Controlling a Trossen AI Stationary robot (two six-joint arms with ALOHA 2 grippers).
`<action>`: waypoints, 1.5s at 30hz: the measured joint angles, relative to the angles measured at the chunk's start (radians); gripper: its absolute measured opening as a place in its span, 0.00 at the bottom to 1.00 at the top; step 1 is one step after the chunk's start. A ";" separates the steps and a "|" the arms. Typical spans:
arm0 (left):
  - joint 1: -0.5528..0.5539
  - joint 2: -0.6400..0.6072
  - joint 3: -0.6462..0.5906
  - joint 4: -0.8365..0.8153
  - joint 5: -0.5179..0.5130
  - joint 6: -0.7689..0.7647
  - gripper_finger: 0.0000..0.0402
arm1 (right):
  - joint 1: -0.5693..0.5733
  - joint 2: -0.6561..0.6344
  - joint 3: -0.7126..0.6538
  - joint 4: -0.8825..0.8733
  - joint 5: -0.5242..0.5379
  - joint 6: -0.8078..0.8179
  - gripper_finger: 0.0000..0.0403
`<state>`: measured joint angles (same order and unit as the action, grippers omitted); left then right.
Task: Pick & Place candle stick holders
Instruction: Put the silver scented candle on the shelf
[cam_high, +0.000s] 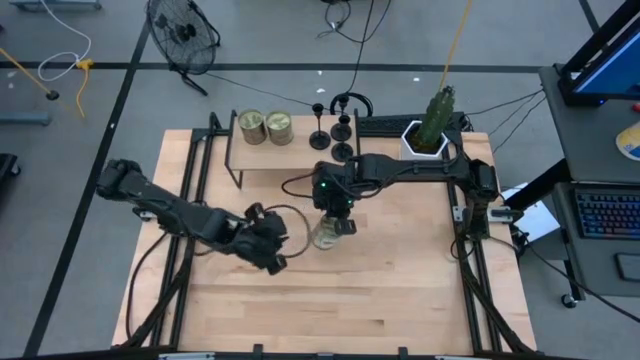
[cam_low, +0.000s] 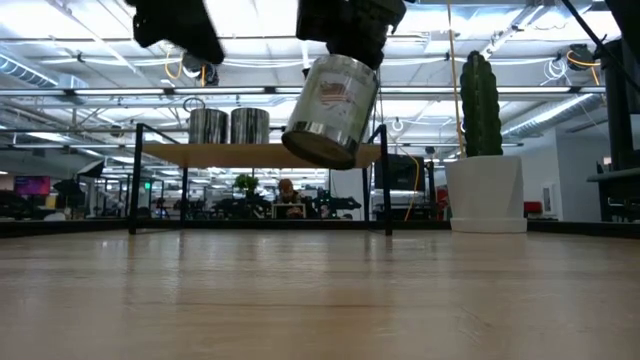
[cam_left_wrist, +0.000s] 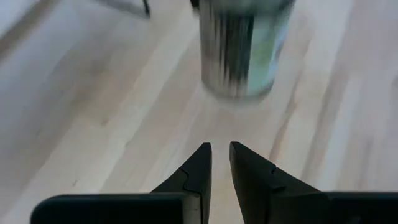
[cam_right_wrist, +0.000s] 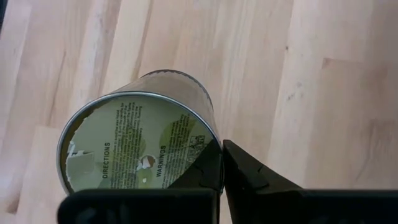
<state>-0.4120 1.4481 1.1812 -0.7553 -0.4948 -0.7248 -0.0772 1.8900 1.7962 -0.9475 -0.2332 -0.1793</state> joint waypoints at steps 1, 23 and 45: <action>-0.008 -0.028 -0.026 0.050 -0.027 -0.018 0.16 | 0.000 0.000 0.000 0.004 -0.002 0.003 0.00; 0.108 -0.173 -0.357 0.661 0.103 -0.043 0.24 | 0.020 0.001 0.000 0.092 0.002 0.055 0.00; 0.177 -0.131 -0.356 0.723 0.286 0.121 0.93 | 0.017 0.001 0.000 0.089 0.023 0.047 0.00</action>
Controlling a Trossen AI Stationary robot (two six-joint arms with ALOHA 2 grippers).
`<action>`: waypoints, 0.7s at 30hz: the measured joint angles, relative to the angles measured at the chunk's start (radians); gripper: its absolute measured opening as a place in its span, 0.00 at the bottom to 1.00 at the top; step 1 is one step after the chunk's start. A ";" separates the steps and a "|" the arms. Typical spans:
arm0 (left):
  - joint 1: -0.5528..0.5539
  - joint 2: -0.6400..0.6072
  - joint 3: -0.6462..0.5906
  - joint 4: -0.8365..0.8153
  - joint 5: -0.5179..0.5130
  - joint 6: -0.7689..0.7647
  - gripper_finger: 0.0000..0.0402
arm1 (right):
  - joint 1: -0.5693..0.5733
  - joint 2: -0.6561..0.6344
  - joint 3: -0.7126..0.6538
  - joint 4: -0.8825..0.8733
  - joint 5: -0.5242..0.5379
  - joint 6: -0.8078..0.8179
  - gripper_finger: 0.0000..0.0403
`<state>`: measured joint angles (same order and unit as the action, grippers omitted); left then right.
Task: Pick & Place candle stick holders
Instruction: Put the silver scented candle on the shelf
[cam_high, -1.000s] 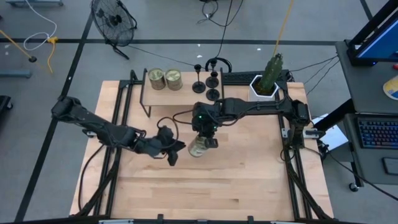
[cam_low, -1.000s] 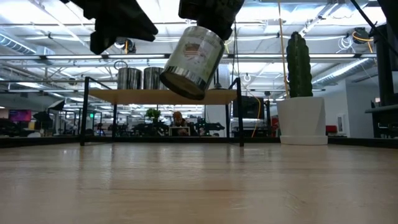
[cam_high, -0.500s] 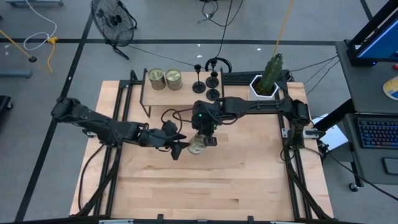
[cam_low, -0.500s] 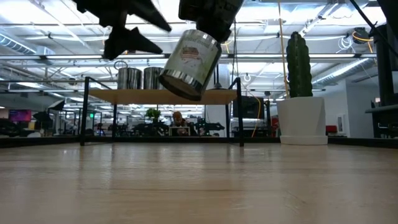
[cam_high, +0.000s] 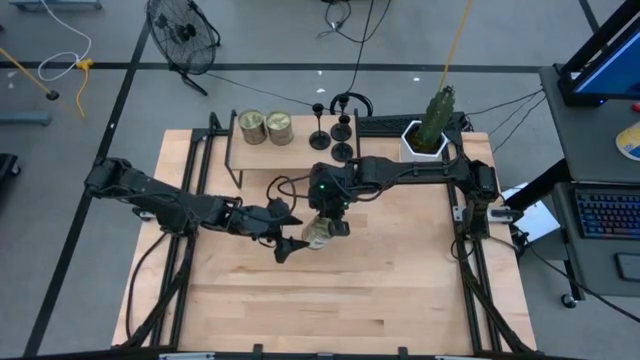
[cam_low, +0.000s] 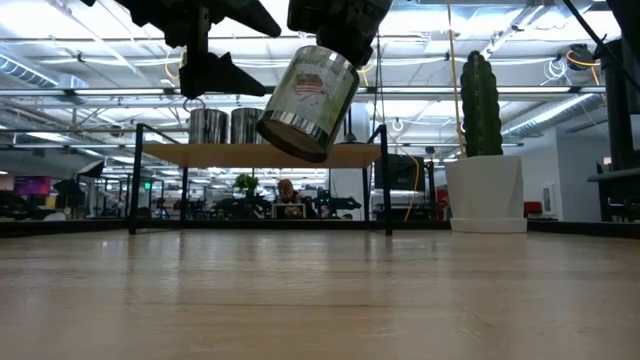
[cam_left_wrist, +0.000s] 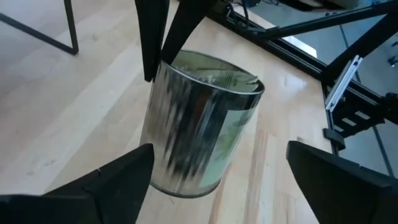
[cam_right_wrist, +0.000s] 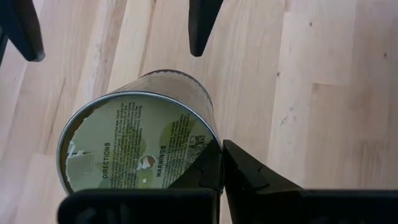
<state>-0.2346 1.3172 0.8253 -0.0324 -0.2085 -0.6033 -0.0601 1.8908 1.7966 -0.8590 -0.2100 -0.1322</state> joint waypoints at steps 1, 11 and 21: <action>0.000 0.000 0.000 0.001 0.000 -0.001 0.94 | 0.000 0.000 0.000 -0.001 0.000 0.000 0.00; -0.001 0.000 0.000 0.000 0.000 0.008 0.96 | 0.000 0.000 0.000 -0.005 0.000 0.000 0.00; 0.035 0.011 0.000 0.015 0.010 0.049 0.99 | 0.001 0.000 0.000 -0.005 -0.012 -0.019 0.00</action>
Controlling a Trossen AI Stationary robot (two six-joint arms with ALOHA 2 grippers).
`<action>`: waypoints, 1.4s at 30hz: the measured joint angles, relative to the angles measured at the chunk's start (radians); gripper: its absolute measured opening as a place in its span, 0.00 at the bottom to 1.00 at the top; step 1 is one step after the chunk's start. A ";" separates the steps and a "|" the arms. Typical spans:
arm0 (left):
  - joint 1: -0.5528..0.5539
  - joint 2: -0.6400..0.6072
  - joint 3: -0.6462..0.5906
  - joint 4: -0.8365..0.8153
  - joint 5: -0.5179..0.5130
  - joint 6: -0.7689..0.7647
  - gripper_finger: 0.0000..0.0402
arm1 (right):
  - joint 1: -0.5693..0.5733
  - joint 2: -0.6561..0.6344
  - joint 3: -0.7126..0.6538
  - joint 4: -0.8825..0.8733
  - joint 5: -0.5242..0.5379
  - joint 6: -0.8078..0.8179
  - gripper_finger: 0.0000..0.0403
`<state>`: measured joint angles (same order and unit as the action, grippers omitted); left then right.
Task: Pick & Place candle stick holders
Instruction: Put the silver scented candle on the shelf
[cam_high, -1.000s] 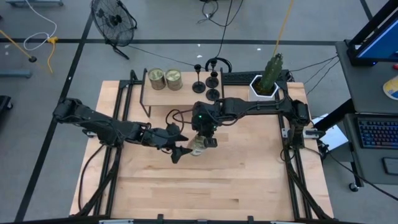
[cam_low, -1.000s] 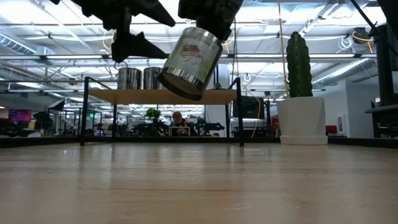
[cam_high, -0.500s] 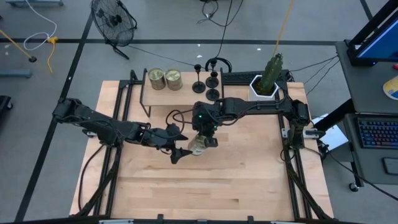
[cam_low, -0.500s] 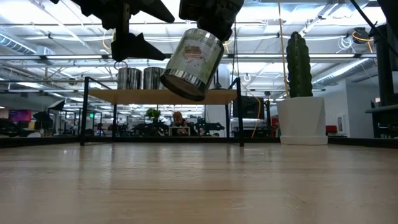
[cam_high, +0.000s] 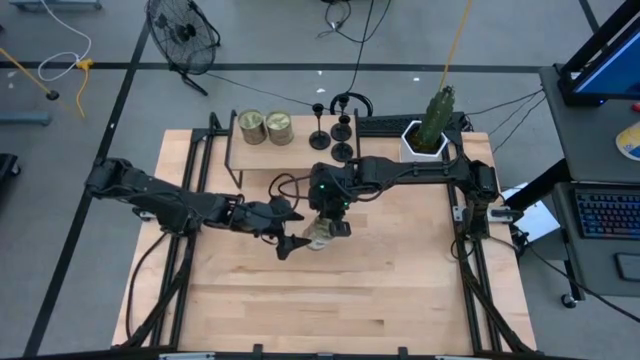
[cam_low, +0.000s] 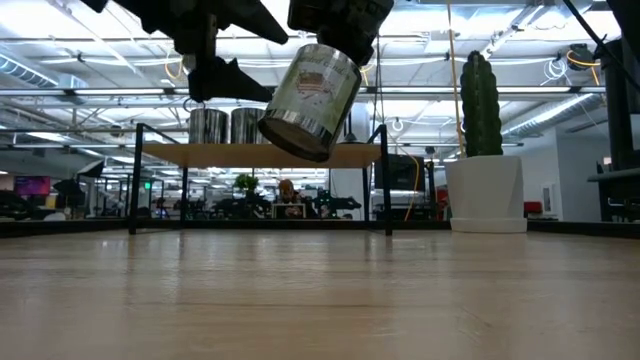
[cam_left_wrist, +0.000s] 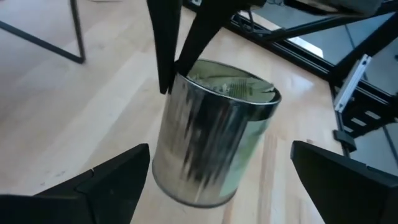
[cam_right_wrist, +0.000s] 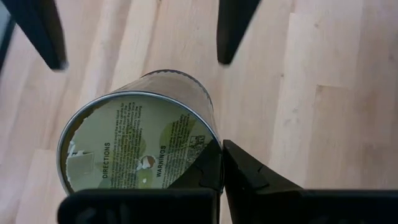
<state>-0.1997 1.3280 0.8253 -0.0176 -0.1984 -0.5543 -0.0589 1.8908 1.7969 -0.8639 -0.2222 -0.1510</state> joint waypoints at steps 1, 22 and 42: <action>0.005 0.009 0.000 0.013 0.018 0.001 0.99 | 0.000 0.000 0.000 0.001 -0.013 -0.004 0.00; 0.079 0.153 0.002 0.204 0.224 0.021 1.00 | 0.006 0.001 0.000 0.057 -0.100 -0.015 0.00; 0.079 0.162 -0.002 0.287 0.237 -0.059 0.99 | 0.006 0.000 0.000 0.059 -0.122 -0.018 0.00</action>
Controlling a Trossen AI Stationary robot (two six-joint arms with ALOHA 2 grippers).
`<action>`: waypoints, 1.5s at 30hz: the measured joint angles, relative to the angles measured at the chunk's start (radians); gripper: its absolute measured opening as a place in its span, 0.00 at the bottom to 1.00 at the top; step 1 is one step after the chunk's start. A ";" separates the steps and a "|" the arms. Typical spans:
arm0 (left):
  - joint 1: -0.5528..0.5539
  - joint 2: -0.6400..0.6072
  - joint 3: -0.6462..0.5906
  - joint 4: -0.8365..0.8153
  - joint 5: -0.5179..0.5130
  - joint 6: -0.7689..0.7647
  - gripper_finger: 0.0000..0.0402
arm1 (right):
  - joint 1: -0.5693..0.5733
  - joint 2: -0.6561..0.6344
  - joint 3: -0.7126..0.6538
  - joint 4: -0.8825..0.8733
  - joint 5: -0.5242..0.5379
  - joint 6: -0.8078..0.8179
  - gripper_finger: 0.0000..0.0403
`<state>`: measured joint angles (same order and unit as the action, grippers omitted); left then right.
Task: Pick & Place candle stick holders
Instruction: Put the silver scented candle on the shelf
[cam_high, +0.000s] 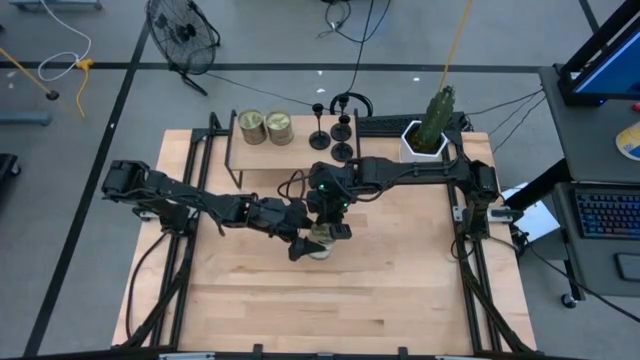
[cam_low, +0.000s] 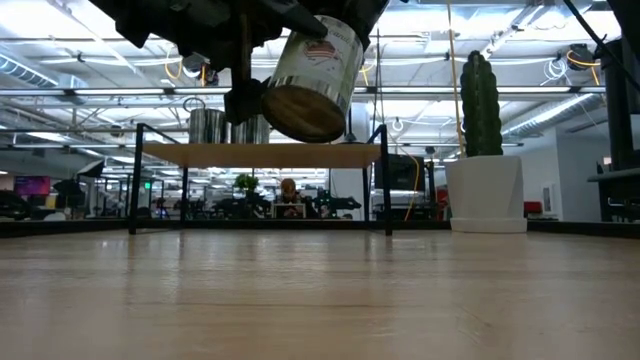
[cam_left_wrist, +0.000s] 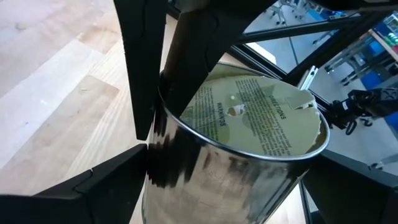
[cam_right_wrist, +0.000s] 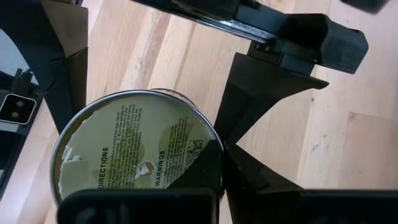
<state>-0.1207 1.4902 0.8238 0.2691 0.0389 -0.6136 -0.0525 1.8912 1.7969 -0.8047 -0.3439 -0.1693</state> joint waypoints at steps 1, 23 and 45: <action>0.000 0.000 0.000 0.000 -0.004 0.000 0.99 | 0.000 0.000 0.000 0.000 0.001 0.000 0.00; -0.020 -0.004 0.006 -0.013 -0.035 -0.041 0.87 | 0.001 0.000 0.000 0.013 0.007 0.003 0.06; -0.025 -0.003 0.004 -0.070 -0.044 -0.043 0.71 | 0.000 -0.026 0.002 0.030 0.002 0.015 0.26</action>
<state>-0.1455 1.4872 0.8280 0.1991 -0.0054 -0.6567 -0.0523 1.8650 1.7985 -0.7747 -0.3424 -0.1546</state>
